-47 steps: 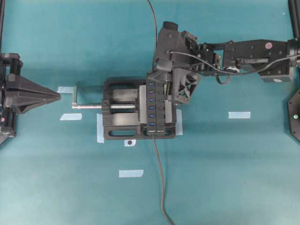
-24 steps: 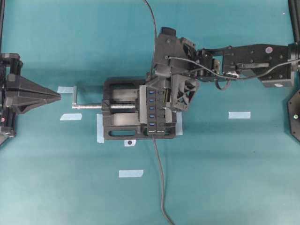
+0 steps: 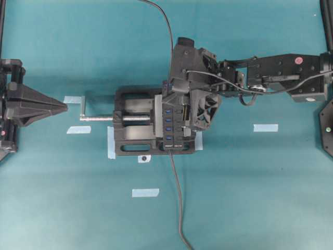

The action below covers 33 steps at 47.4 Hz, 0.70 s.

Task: Insert the USB into the center port of the fixed hub
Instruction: 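Carry the held plug left and align it with the center port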

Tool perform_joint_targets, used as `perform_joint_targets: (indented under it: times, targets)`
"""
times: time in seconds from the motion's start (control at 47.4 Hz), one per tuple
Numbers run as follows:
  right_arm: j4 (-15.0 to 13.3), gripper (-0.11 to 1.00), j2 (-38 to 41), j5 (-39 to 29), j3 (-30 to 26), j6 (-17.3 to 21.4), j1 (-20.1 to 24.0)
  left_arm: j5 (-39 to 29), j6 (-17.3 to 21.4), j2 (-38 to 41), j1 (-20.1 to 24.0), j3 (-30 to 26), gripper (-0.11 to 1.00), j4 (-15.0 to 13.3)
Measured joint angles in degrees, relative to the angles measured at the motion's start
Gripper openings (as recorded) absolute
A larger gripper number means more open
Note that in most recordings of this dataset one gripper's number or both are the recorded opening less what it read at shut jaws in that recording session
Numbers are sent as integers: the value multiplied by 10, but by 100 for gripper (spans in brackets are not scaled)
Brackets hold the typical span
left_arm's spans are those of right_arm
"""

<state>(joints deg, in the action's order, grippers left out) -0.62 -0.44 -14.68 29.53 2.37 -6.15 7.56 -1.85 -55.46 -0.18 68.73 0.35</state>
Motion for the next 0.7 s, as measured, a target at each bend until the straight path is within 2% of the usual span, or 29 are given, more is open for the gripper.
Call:
perform_joint_targets:
  times: [0.697]
  targets:
    - [0,7,28,0,7,1,5,-1,-1,0,0,0,1,0]
